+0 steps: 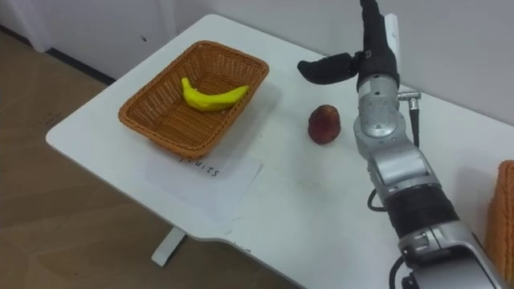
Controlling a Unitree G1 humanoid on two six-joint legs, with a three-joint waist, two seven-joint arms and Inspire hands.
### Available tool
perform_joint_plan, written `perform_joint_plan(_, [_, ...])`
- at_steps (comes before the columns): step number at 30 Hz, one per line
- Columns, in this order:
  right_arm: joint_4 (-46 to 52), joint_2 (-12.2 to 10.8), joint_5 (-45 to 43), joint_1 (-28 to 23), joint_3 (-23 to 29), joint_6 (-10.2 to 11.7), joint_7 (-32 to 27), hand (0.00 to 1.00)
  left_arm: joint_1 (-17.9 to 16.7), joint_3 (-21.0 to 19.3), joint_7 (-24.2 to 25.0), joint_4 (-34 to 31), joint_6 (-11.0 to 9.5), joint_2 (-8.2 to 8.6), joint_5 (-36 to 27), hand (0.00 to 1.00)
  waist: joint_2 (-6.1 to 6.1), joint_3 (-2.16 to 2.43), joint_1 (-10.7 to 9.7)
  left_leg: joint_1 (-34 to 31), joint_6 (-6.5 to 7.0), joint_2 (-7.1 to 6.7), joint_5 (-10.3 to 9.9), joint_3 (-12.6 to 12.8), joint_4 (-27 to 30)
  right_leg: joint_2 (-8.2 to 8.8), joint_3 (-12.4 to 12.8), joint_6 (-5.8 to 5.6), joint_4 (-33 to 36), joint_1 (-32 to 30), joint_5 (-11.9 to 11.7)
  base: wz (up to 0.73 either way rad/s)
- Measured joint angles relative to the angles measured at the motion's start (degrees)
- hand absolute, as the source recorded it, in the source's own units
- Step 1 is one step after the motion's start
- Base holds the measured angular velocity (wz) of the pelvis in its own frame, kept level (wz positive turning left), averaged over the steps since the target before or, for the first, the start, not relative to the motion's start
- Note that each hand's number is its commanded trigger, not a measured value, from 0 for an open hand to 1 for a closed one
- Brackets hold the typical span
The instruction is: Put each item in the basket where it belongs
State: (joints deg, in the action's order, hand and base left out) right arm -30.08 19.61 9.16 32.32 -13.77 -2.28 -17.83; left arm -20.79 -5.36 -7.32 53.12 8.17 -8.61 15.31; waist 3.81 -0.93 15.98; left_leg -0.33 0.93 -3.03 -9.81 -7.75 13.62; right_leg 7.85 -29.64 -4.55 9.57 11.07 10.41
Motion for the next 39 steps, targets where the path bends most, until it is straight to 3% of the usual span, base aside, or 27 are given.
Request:
perform_joint_plan(5, [-1.4, 0.0, 0.0, 0.0, 0.0, 0.0, 1.6, 0.0, 0.0, 0.0, 0.0, 0.0, 0.2, 1.04, 0.0, 0.0, -0.87, 0.5, 0.0, 0.1, 0.0, 0.1, 0.0, 0.4, 0.0, -0.03, 0.7, -0.18, 0.0, -0.1, 0.1, -0.03])
perform_joint_plan(10, [-1.5, 0.0, 0.0, 0.0, 0.0, 0.0, 1.9, 0.0, 0.0, 0.0, 0.0, 0.0, 0.2, 1.12, 0.0, 0.0, -0.64, 0.61, 0.0, 0.1, -0.01, 0.15, 0.0, 0.6, 0.0, -0.05, 1.2, -0.2, 0.0, -0.1, 0.1, -0.01])
perform_joint_plan(22, [-3.8, -1.0, 1.5, 0.0, -0.2, -0.3, 6.2, 0.0, 0.0, 1.8, 0.7, -0.4, 0.6, 1.17, -0.1, 0.0, 0.37, 0.48, 0.1, -1.2, -0.02, 0.09, 0.1, 0.5, 0.2, -0.07, 1.1, -0.2, 0.1, -1.2, 0.1, 0.0])
perform_joint_plan(39, [-5.9, -2.1, 1.8, -1.3, -0.7, -0.3, 7.9, 0.0, 0.1, 2.3, 0.1, -1.3, 0.5, 1.33, -1.3, 0.0, 0.03, 0.33, 0.4, -3.1, -0.01, 0.04, 0.2, 0.3, 0.8, -0.08, 1.1, -0.2, 0.0, -2.9, 0.1, 0.0])
